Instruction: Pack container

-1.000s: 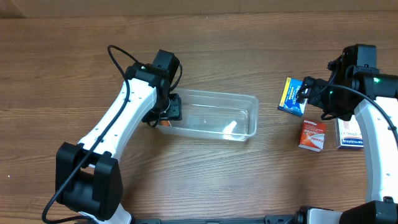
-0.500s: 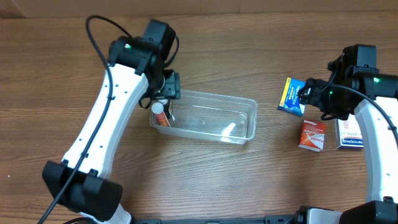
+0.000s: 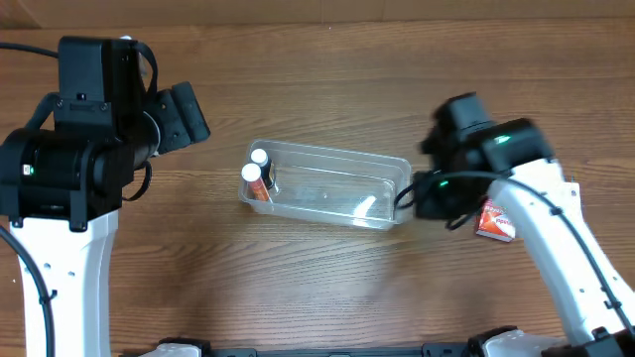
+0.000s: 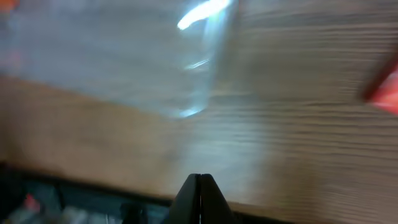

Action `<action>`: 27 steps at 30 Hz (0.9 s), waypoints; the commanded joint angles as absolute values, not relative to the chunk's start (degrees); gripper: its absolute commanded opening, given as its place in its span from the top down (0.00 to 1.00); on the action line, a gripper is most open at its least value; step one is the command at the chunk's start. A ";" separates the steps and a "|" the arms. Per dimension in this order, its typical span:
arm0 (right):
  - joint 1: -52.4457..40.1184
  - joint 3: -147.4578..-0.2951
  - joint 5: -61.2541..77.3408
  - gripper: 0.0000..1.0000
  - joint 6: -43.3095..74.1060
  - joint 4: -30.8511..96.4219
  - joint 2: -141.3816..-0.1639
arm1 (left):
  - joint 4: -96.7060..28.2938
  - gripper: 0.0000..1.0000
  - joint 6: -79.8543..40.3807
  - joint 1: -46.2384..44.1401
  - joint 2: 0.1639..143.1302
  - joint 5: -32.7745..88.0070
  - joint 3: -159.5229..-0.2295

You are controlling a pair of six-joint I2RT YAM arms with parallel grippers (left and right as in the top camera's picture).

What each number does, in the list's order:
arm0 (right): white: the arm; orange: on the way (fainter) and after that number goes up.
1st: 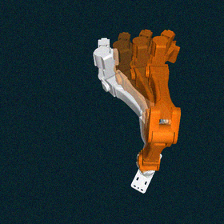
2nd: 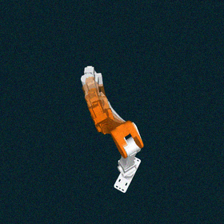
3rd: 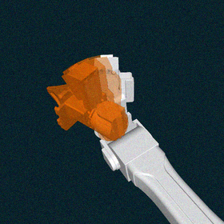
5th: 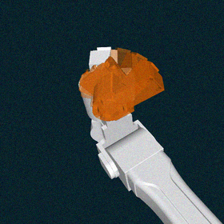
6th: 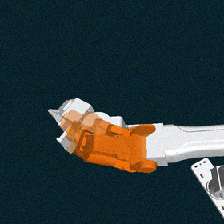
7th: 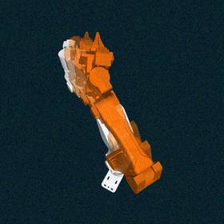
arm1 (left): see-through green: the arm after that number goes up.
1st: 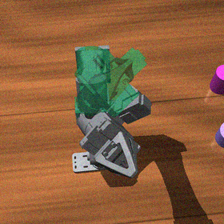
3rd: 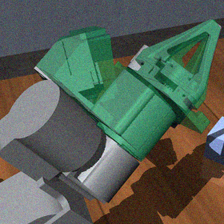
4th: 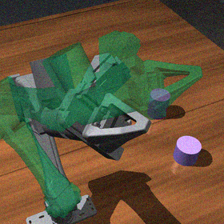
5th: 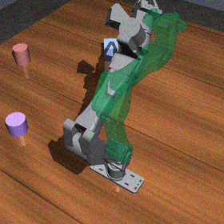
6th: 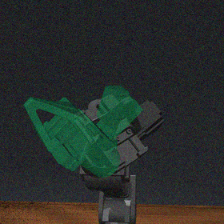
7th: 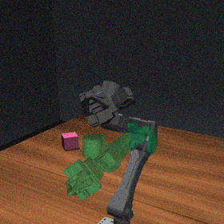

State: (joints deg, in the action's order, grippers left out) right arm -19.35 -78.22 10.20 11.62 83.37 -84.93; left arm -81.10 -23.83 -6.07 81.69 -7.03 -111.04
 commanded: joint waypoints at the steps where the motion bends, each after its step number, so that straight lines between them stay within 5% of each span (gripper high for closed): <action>1: -27.22 -74.74 9.96 0.96 19.53 82.89 -84.82 | -81.08 0.08 -23.11 -5.61 82.21 -7.68 -111.48; 13: -32.40 -59.33 8.03 0.96 21.28 62.39 -84.90 | -81.41 0.08 -23.14 -5.61 82.21 -7.64 -111.48; 27: -32.40 -59.24 -3.01 0.93 21.28 55.72 -84.90 | -82.19 0.09 -23.14 -5.63 82.21 -7.60 -111.48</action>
